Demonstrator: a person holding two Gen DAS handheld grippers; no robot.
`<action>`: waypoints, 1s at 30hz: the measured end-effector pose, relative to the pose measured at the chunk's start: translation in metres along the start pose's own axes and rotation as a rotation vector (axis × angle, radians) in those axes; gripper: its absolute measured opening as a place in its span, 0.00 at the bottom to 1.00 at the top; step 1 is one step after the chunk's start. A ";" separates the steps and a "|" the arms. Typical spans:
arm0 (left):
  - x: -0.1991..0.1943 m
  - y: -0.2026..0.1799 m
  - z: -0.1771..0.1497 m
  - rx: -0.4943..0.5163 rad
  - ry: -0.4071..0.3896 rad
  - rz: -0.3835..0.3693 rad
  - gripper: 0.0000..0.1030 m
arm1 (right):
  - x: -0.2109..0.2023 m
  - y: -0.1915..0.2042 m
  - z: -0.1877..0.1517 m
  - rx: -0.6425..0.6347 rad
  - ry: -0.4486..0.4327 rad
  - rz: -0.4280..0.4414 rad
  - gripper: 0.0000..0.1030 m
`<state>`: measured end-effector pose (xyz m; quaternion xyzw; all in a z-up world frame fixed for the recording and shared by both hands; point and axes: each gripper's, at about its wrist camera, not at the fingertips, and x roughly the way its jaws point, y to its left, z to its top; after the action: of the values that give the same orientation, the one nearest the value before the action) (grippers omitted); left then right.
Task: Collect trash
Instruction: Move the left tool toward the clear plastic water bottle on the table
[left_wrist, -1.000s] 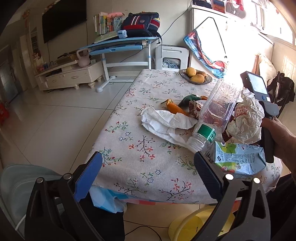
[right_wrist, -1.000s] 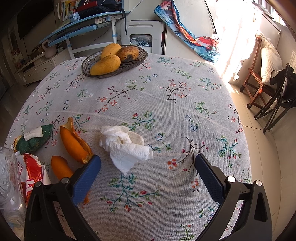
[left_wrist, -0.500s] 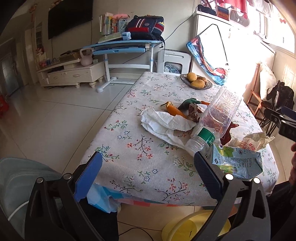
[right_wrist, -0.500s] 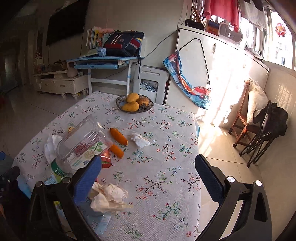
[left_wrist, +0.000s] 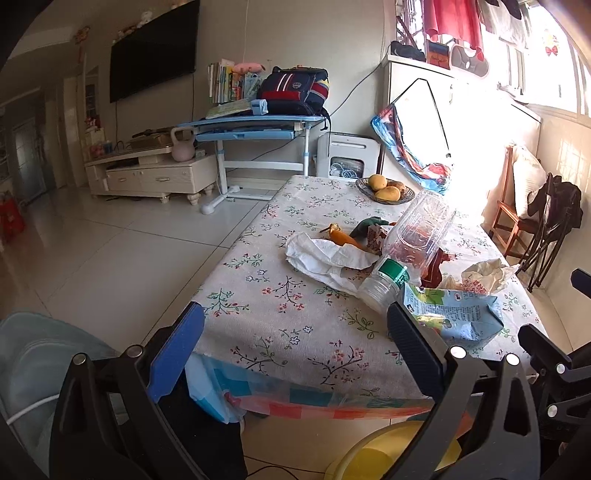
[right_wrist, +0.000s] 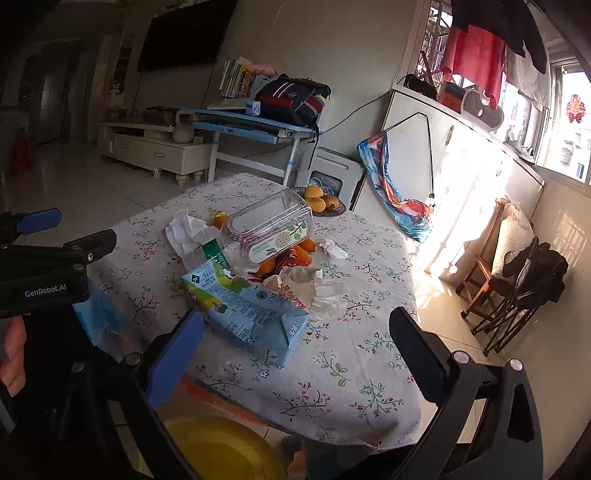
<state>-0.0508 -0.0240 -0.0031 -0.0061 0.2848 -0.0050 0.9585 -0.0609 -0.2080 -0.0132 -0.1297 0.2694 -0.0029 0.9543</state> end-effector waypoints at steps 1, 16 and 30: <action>-0.002 0.000 -0.001 -0.003 -0.002 0.011 0.93 | -0.002 0.001 0.000 -0.001 -0.006 -0.006 0.94; 0.007 -0.014 -0.012 0.010 0.028 0.064 0.93 | -0.009 -0.019 -0.010 0.109 -0.021 0.014 0.94; 0.011 -0.023 -0.015 0.050 0.045 0.061 0.93 | -0.013 -0.024 -0.008 0.124 -0.014 0.021 0.94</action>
<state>-0.0500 -0.0475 -0.0217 0.0266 0.3064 0.0171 0.9514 -0.0744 -0.2321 -0.0074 -0.0675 0.2633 -0.0089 0.9623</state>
